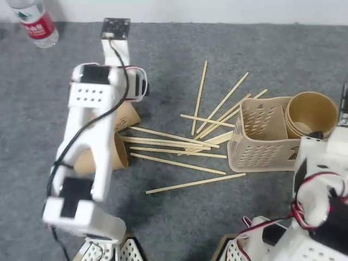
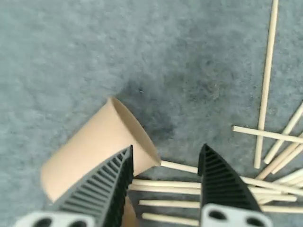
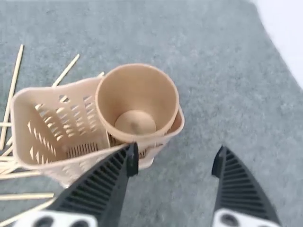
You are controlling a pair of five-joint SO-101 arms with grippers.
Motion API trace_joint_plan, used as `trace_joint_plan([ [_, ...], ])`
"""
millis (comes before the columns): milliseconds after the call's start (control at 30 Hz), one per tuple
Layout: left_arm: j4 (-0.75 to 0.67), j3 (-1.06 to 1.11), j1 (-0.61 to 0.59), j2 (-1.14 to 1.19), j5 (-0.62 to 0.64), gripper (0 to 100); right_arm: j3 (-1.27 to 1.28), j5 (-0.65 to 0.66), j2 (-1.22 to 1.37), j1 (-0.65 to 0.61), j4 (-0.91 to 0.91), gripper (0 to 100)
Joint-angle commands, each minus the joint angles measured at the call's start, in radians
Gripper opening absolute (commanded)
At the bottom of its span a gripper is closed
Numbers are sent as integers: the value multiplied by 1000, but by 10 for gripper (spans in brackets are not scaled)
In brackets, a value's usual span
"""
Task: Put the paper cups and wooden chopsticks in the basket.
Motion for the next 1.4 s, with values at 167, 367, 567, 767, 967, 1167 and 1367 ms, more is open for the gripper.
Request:
trace_joint_plan([
  [167, 12, -84, -51, 127, 37, 206, -6, 0, -12, -7, -19, 254],
  [367, 3, -64, -100, 155, -35, 205, -6, 0, -10, -7, -21, 253],
  [567, -6, -61, -164, 221, -92, 205, -6, 0, -10, -7, -21, 253],
  [767, 5, -61, -275, 222, -192, 205, -6, 0, -10, -7, -19, 253],
  [967, 80, -62, -396, 216, -341, 179, -6, 0, -10, -7, -19, 253],
  [1167, 106, -62, -512, 100, -476, 179, -6, 0, -10, -7, -19, 253],
  [1367, 196, -62, -635, 31, -641, 179, -6, 0, -10, -7, -19, 253],
])
